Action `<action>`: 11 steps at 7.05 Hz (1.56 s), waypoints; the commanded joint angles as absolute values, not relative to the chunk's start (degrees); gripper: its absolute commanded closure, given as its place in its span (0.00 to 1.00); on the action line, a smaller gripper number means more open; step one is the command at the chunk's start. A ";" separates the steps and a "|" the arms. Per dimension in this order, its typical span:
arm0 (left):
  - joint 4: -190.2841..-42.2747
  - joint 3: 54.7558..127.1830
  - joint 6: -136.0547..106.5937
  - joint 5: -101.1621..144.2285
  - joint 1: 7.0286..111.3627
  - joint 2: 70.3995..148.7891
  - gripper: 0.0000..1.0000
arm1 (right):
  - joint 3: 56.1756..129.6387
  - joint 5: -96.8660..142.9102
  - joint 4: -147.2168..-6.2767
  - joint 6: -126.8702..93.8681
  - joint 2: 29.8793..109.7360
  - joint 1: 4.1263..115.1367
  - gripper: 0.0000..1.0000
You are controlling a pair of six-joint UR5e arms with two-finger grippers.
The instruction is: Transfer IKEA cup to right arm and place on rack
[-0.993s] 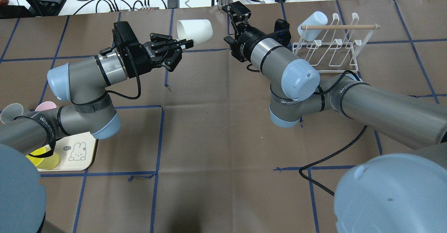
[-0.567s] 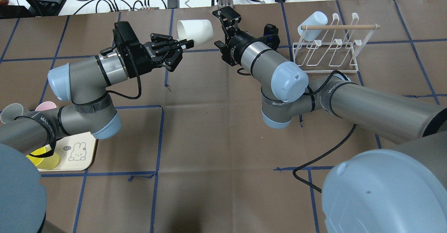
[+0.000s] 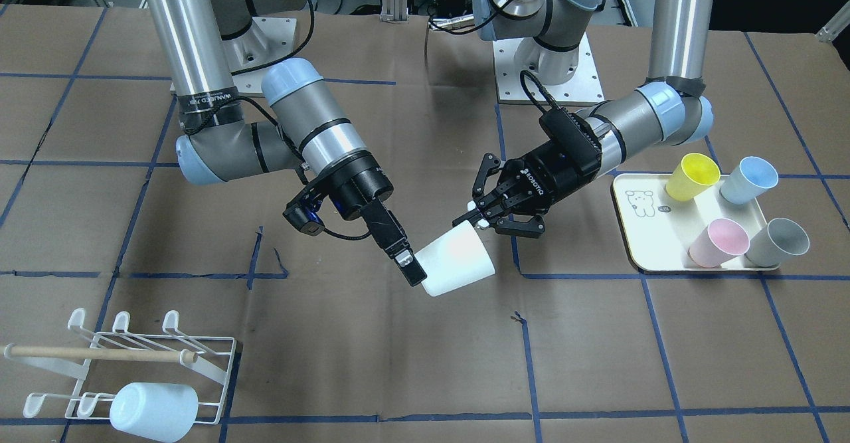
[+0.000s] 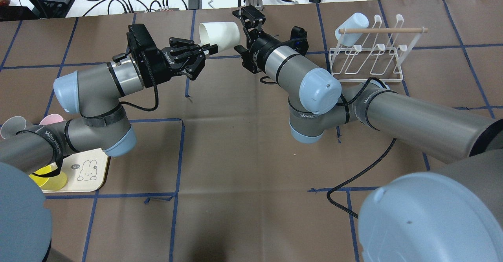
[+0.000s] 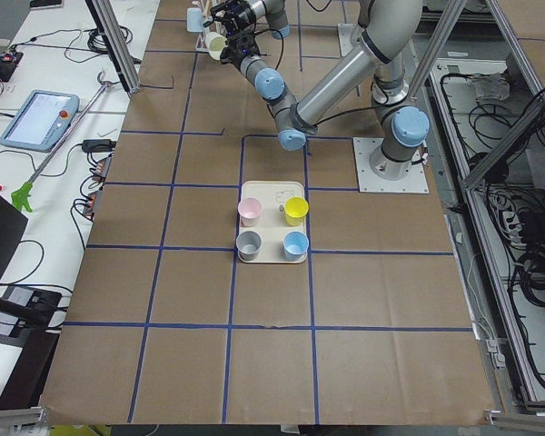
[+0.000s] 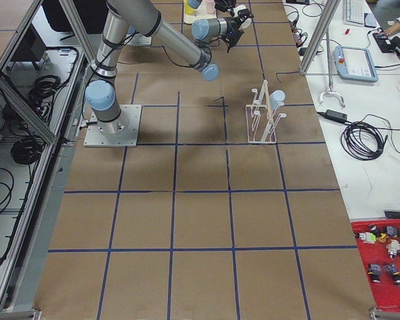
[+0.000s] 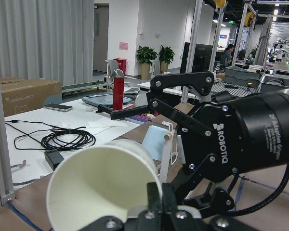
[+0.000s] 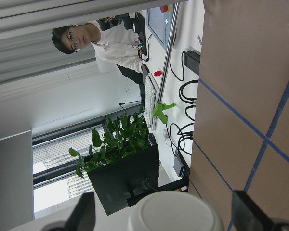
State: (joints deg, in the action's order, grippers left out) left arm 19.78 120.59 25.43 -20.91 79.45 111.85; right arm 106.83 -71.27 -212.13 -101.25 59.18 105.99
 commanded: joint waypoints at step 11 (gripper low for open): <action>19.86 120.32 24.08 -20.92 79.45 111.71 0.89 | 104.06 -71.02 -211.29 -103.45 57.30 108.81 0.21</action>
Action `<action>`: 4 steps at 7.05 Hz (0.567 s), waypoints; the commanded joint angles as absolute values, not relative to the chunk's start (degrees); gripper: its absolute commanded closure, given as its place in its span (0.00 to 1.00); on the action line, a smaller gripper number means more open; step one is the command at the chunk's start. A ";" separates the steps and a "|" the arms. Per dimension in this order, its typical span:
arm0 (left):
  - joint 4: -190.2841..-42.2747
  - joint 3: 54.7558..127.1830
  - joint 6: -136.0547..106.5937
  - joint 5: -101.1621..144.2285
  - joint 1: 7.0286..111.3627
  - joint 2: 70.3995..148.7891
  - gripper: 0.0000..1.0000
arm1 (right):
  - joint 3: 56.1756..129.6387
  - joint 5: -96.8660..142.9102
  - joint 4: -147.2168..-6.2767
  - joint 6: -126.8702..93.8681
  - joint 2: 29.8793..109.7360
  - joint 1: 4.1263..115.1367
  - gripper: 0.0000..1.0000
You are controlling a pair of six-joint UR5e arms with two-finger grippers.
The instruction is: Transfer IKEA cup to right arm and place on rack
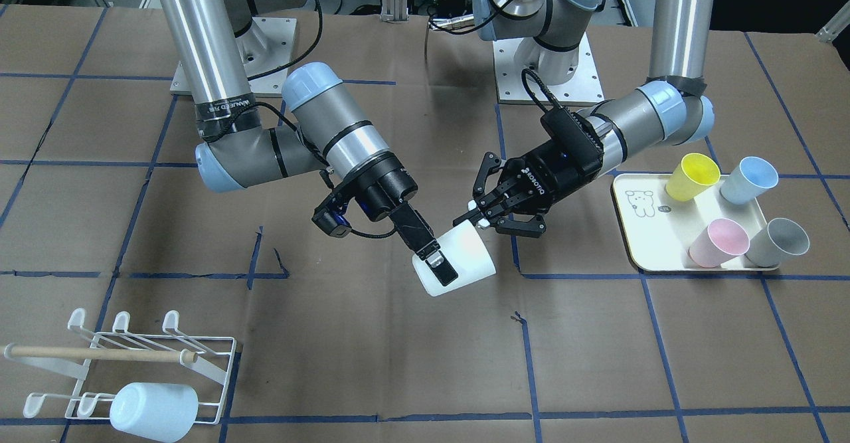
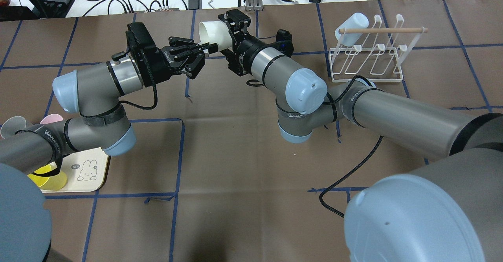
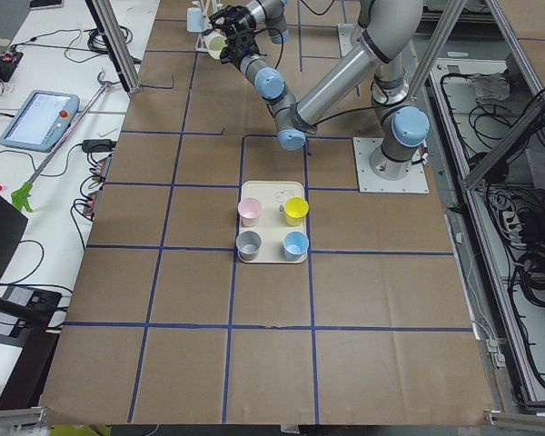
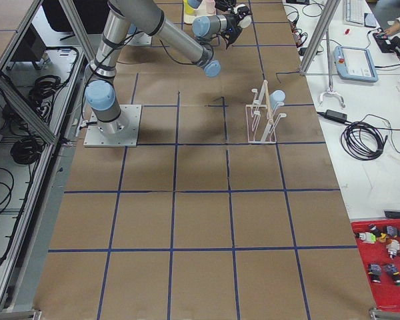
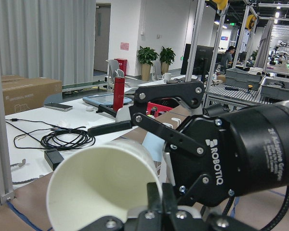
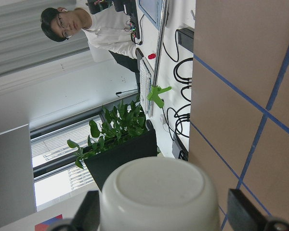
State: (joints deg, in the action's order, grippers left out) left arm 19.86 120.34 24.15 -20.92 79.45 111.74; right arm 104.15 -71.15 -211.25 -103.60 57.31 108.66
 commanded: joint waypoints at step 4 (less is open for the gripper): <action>19.86 120.32 23.47 -20.92 79.45 111.45 0.86 | 103.97 -70.49 -211.46 -103.01 57.39 108.81 0.45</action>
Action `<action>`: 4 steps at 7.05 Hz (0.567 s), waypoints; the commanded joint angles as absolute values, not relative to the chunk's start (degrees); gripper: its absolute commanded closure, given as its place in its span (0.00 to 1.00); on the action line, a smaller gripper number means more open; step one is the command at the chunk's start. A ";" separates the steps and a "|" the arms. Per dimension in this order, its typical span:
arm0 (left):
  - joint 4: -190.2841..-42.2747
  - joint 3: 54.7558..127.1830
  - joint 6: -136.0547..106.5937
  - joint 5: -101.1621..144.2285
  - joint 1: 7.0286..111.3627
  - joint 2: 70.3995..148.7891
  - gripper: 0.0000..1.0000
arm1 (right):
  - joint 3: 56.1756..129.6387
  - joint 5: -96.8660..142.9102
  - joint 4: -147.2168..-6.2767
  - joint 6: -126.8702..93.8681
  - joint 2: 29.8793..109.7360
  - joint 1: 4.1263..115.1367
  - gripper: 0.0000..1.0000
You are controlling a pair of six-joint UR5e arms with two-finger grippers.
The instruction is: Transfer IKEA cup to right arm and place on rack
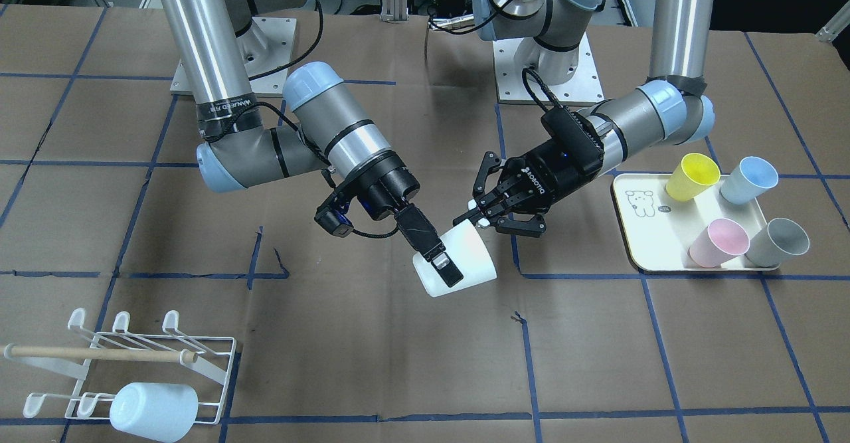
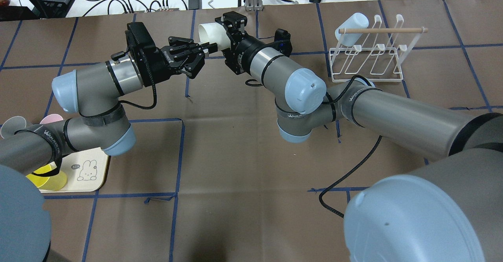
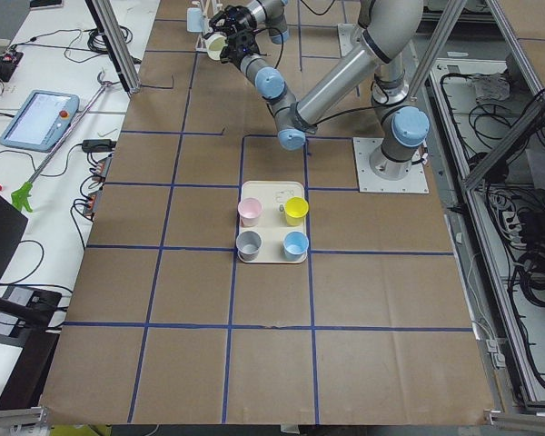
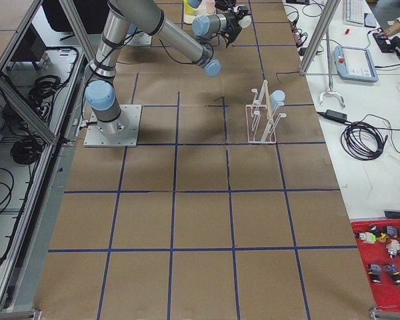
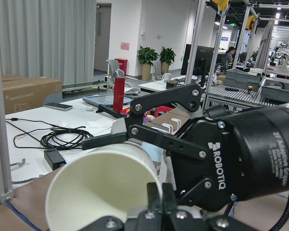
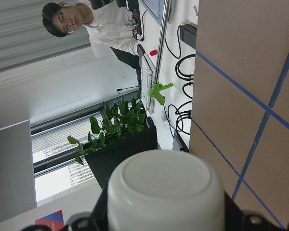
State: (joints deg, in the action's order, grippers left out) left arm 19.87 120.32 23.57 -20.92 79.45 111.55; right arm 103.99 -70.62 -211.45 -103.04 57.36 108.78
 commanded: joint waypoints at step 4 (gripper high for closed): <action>19.86 119.80 21.10 -20.92 79.37 111.19 0.05 | 103.97 -70.58 -211.38 -103.09 57.66 108.81 0.47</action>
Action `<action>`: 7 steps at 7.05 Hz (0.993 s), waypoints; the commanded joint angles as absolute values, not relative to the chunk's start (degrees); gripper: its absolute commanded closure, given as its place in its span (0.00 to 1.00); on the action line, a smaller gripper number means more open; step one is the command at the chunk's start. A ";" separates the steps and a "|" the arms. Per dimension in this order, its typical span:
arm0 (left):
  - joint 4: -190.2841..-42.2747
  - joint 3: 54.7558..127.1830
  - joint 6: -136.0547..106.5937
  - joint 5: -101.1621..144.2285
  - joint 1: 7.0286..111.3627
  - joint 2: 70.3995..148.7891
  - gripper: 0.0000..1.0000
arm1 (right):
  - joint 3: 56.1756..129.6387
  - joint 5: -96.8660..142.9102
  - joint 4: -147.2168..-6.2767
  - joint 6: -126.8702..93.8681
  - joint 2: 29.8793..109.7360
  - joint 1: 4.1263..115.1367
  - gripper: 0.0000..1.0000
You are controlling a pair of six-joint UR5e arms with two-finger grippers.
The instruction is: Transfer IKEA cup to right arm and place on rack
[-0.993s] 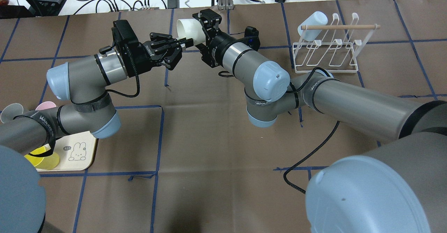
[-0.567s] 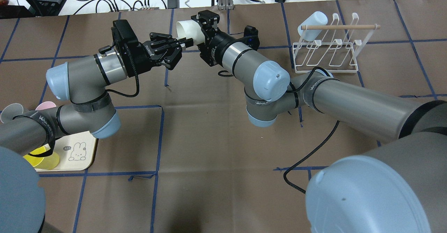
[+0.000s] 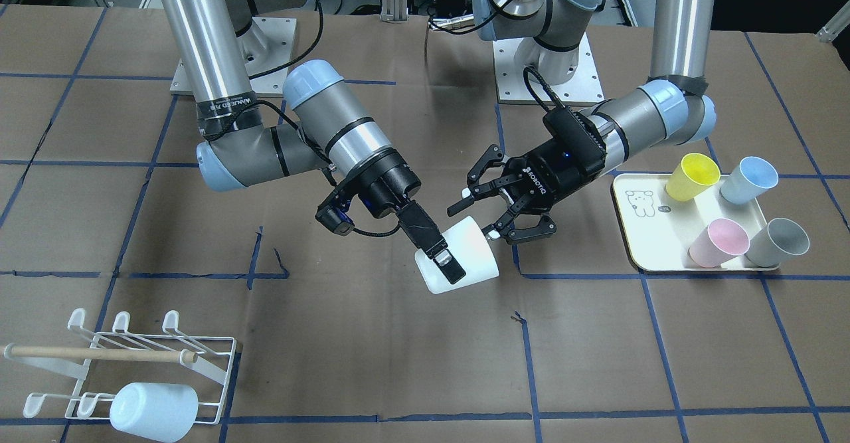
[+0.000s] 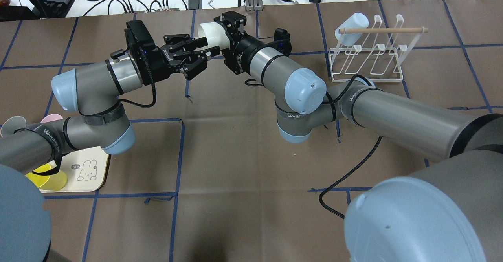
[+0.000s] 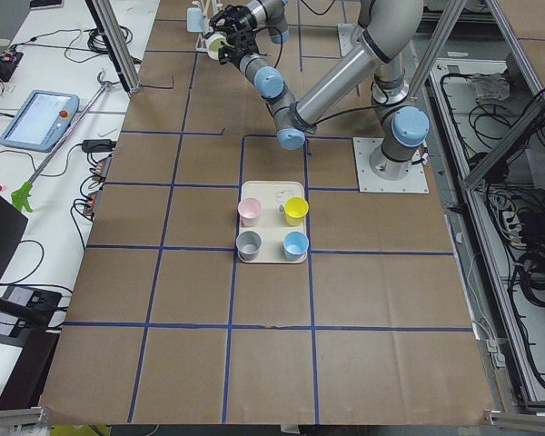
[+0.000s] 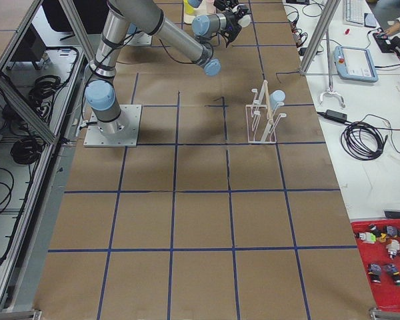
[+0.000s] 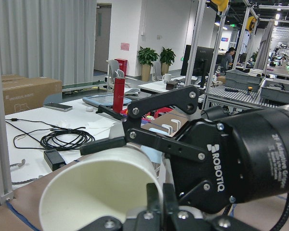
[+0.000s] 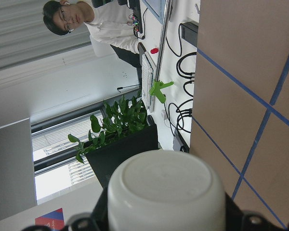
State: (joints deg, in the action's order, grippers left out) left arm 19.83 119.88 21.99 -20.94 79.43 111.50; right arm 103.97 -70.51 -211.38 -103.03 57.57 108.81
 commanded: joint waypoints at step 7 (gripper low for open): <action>19.80 114.65 18.39 -15.29 70.05 110.83 0.02 | 101.87 -70.40 -211.03 -97.35 58.01 100.84 0.47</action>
State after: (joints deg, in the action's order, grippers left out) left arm 21.50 118.27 19.84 -14.91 69.91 110.44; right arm 102.39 -70.48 -211.22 -101.46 57.84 104.18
